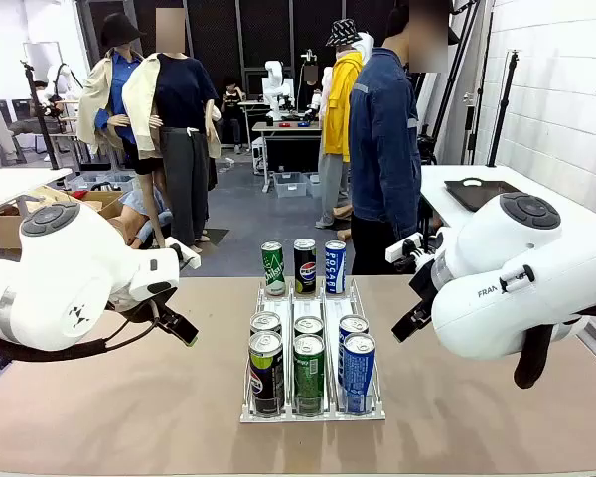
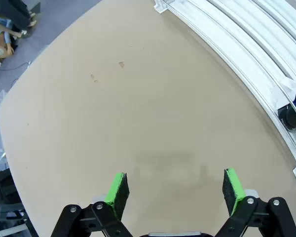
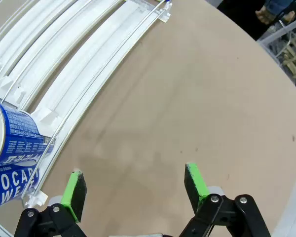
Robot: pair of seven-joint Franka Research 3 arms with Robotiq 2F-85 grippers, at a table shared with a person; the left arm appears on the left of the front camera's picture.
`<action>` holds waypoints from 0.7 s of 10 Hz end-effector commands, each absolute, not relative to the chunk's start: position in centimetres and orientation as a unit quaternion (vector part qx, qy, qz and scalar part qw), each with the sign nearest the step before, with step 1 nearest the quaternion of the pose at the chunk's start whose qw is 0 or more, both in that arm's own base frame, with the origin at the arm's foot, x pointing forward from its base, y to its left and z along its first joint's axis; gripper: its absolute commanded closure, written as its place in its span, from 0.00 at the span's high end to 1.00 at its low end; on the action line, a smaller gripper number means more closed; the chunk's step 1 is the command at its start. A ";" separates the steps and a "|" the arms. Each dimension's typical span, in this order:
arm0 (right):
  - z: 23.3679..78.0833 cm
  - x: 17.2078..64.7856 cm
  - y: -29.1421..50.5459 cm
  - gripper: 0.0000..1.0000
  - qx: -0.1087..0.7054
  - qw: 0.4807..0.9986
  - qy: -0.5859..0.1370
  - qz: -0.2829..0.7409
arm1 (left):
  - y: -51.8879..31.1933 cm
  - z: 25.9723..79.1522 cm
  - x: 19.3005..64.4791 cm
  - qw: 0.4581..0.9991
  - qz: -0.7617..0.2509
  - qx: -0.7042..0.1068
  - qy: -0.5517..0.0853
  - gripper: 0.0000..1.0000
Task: Retrieve and hand over the desired beverage to the person.
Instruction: Pick up a can of the same type that the person held from the Automatic Can Dispenser.
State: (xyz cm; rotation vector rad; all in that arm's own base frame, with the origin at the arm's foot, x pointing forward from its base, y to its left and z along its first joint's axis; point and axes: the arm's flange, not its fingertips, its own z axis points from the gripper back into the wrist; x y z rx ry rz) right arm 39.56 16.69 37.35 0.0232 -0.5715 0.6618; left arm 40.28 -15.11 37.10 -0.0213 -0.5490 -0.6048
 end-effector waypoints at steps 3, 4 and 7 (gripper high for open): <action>37.3 39.6 16.7 1.00 0.011 0.906 -0.277 0.320 | -15.1 37.1 40.3 0.918 -0.294 -0.010 -0.267 1.00; 37.3 39.6 16.7 1.00 0.011 0.906 -0.277 0.320 | -15.1 37.1 40.3 0.918 -0.294 -0.010 -0.267 1.00; 37.3 39.6 16.7 1.00 0.011 0.906 -0.277 0.320 | -15.1 37.1 40.3 0.918 -0.294 -0.010 -0.267 1.00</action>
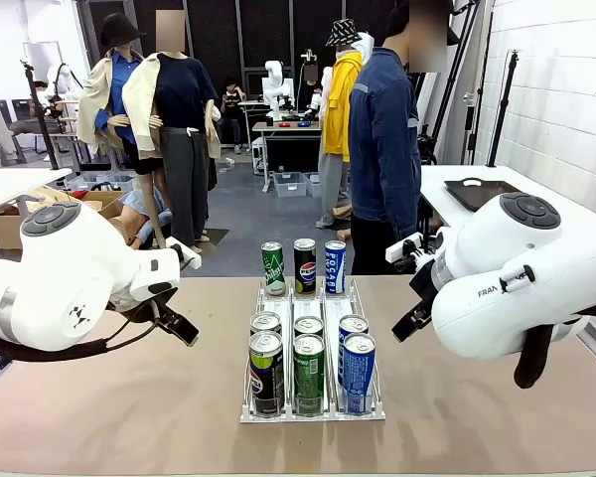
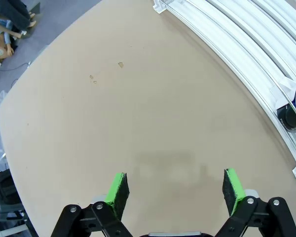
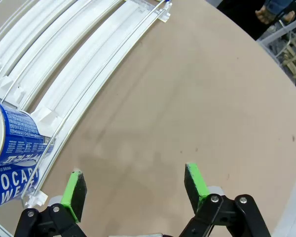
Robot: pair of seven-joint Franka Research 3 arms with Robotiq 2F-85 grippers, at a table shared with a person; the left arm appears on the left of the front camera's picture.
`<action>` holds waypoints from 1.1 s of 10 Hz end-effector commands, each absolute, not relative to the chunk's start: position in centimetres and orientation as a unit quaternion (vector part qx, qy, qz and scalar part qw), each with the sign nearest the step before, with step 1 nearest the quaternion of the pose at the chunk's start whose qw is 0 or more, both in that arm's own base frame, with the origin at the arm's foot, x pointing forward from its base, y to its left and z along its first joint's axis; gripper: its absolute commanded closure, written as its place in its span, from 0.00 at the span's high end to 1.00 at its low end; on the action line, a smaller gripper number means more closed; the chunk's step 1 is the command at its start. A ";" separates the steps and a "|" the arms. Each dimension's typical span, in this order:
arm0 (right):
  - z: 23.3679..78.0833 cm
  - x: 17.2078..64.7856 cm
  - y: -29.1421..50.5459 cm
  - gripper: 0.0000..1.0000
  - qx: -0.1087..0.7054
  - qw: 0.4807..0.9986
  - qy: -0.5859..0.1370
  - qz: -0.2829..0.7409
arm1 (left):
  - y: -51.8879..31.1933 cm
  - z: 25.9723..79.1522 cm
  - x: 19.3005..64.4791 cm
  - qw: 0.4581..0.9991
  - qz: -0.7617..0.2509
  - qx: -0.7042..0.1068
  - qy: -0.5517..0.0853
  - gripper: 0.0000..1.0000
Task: Retrieve and hand over the desired beverage to the person.
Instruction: Pick up a can of the same type that the person held from the Automatic Can Dispenser.
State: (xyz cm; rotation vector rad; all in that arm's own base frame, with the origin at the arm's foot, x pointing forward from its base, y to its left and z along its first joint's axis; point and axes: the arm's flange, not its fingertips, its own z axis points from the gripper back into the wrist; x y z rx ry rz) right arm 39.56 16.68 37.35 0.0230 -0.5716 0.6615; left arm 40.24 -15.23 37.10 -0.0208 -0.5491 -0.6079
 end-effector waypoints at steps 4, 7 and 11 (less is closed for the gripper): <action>37.3 39.6 16.7 1.00 0.011 0.906 -0.277 0.320 | -15.1 37.1 40.3 0.918 -0.294 -0.010 -0.267 1.00; 37.3 39.6 16.7 1.00 0.011 0.906 -0.277 0.320 | -15.1 37.1 40.3 0.918 -0.294 -0.010 -0.267 1.00; 37.3 39.6 16.7 1.00 0.011 0.906 -0.277 0.320 | -15.1 37.1 40.3 0.918 -0.294 -0.010 -0.267 1.00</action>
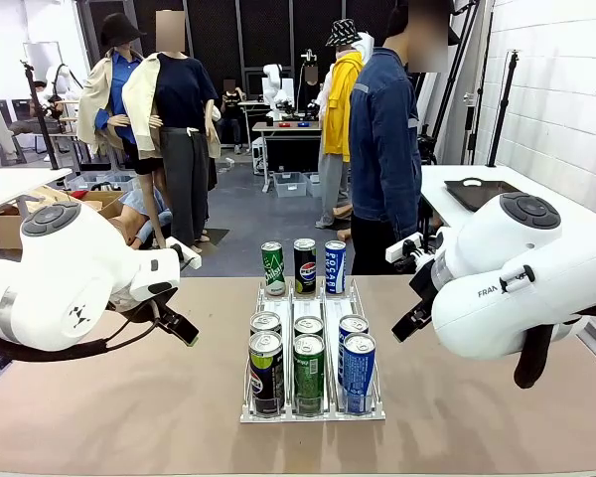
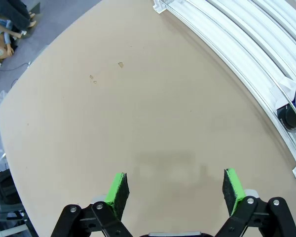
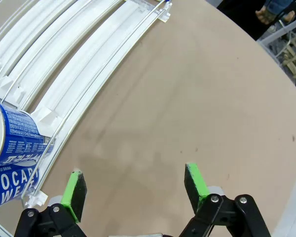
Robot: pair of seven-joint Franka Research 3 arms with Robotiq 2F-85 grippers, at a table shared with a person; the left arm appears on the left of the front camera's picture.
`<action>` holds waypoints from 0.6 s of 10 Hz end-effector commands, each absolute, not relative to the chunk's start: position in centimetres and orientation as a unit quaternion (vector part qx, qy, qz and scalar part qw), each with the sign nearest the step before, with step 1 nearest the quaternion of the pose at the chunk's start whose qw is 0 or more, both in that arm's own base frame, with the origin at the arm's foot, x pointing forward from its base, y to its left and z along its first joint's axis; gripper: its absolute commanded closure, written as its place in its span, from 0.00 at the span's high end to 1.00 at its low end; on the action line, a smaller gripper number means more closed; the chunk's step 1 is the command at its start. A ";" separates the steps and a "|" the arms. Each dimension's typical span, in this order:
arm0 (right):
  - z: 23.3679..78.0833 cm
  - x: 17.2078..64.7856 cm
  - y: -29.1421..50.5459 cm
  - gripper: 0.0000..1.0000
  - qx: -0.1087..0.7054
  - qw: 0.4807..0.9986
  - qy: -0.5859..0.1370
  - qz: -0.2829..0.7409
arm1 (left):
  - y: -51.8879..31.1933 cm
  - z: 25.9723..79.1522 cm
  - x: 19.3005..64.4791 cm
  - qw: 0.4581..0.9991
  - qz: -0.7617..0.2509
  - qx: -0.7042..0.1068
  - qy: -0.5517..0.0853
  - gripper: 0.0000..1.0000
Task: Retrieve and hand over the desired beverage to the person.
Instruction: Pick up a can of the same type that the person held from the Automatic Can Dispenser.
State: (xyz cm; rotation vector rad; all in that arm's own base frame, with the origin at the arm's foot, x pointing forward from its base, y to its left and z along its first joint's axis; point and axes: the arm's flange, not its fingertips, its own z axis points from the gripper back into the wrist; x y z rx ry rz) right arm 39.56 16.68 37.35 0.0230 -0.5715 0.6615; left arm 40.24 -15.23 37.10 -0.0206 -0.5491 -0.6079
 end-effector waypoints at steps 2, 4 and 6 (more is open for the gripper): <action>37.3 39.6 16.7 1.00 0.011 0.906 -0.277 0.320 | -15.1 37.1 40.3 0.918 -0.294 -0.010 -0.267 1.00; 37.3 39.6 16.7 1.00 0.011 0.906 -0.277 0.320 | -15.1 37.1 40.3 0.918 -0.294 -0.010 -0.267 1.00; 37.4 39.6 16.7 1.00 0.011 0.906 -0.277 0.320 | -15.2 37.1 40.2 0.917 -0.295 -0.010 -0.267 1.00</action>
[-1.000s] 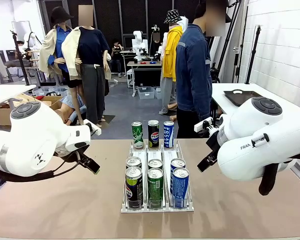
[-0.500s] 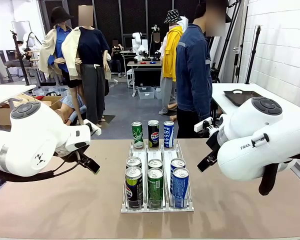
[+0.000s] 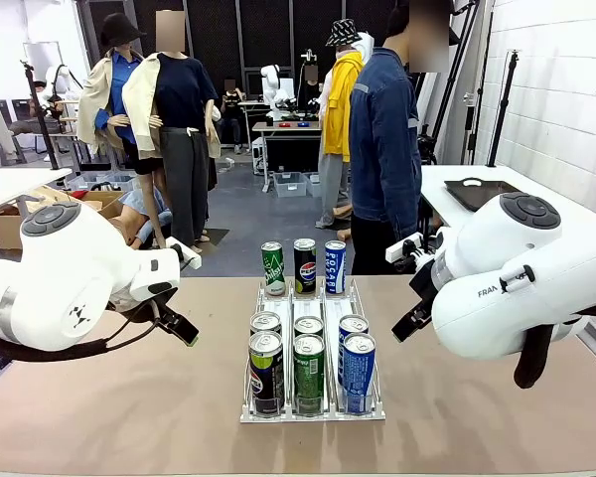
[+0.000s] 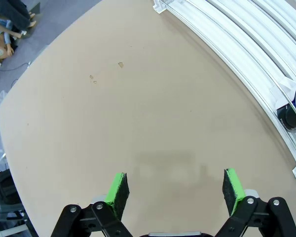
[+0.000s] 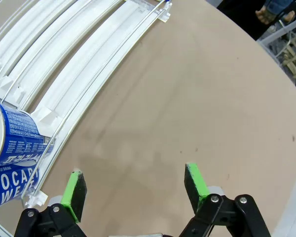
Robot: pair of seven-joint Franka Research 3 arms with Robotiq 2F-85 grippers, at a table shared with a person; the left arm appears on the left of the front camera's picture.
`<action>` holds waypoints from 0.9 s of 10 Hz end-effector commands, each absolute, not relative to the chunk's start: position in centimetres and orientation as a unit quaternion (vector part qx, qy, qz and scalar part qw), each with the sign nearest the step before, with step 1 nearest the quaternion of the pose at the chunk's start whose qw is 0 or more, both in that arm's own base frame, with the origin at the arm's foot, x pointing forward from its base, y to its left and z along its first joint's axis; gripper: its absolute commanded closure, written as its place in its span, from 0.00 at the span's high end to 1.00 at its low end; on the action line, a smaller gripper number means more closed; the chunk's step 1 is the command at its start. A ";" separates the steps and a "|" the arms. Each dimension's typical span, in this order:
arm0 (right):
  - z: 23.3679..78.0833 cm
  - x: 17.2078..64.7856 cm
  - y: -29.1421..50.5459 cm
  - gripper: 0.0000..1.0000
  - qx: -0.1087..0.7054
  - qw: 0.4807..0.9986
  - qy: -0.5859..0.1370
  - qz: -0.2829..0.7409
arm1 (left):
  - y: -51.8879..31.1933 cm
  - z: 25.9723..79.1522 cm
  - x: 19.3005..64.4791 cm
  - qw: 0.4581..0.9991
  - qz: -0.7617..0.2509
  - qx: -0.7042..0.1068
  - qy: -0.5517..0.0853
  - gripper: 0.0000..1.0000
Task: Retrieve and hand over the desired beverage to the person.
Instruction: Pick up a can of the same type that the person held from the Automatic Can Dispenser.
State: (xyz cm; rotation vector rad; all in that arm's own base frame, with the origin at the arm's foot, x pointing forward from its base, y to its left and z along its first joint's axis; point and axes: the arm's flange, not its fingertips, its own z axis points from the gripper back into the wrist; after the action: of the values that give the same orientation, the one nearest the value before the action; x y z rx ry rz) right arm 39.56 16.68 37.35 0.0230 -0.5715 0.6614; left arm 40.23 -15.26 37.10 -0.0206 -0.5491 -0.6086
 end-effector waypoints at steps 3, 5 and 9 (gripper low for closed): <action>42.8 40.3 13.8 1.00 0.050 0.916 -0.282 0.281 | -11.7 42.6 40.8 0.929 -0.269 -0.066 -0.244 1.00; 45.9 41.3 11.0 1.00 0.078 0.930 -0.232 0.275 | -8.1 47.0 41.4 0.936 -0.244 -0.132 -0.215 1.00; 50.9 42.1 2.1 1.00 0.244 0.915 -0.259 0.189 | 0.5 52.4 42.0 0.884 -0.228 -0.336 -0.233 1.00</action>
State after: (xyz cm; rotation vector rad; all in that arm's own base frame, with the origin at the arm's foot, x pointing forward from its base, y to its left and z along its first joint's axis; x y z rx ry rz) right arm 41.94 4.03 50.98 0.3881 -0.5032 0.4219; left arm 41.18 -0.93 53.25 -0.6091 -0.4866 -0.4811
